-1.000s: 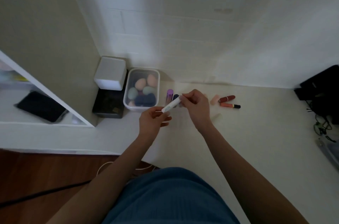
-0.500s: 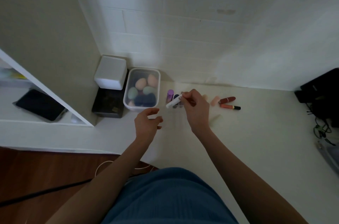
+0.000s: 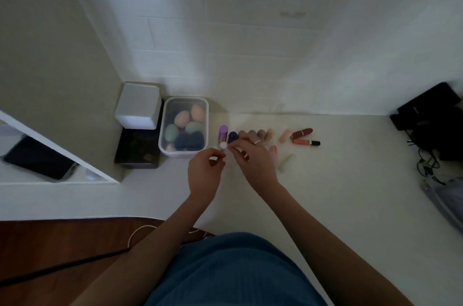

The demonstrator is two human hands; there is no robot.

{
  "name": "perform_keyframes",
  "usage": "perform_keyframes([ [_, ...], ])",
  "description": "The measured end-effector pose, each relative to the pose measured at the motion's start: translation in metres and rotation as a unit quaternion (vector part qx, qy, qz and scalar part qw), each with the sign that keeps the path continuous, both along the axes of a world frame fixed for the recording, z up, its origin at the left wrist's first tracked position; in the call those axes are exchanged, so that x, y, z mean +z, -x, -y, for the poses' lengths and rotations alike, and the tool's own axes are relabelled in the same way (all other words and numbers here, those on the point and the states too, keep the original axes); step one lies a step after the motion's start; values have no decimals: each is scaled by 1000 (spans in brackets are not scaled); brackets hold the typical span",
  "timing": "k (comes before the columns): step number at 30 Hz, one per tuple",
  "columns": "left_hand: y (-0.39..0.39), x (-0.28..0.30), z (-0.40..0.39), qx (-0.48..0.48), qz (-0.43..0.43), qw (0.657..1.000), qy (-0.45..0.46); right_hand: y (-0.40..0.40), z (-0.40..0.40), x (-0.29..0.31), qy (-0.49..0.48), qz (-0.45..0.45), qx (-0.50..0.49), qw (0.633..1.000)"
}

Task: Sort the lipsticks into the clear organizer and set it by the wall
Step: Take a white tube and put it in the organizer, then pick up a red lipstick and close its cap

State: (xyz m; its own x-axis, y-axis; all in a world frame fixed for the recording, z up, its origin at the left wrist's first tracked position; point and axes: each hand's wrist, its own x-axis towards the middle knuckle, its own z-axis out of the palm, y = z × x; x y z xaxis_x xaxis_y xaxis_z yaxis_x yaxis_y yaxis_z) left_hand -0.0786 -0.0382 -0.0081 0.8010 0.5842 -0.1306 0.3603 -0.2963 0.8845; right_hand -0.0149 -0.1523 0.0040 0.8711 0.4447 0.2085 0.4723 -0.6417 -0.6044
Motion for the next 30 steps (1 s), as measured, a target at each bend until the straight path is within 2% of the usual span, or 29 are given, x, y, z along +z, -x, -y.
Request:
perform_keyframes([
  [5,-8,3,17,-73,31,992,-96,-4,46,-3,-55,-11,-120,991],
  [10,-17,2,41,-198,48,970,-130,-22,96,-10,-31,-38,-226,973],
  [15,-37,0,60,-263,44,951,-159,-43,119,-24,44,-151,-194,968],
  [20,-45,-10,72,-290,1,943,-166,-51,119,-30,137,-215,-91,963],
  [22,-46,-15,73,-301,-16,939,-167,-54,119,-33,118,-188,-83,972],
  [25,-47,-21,72,-313,-19,934,-174,-63,127,-34,67,-103,-132,984],
  [30,-50,-21,74,-318,-19,930,-181,-84,136,-33,66,-66,-169,981],
])
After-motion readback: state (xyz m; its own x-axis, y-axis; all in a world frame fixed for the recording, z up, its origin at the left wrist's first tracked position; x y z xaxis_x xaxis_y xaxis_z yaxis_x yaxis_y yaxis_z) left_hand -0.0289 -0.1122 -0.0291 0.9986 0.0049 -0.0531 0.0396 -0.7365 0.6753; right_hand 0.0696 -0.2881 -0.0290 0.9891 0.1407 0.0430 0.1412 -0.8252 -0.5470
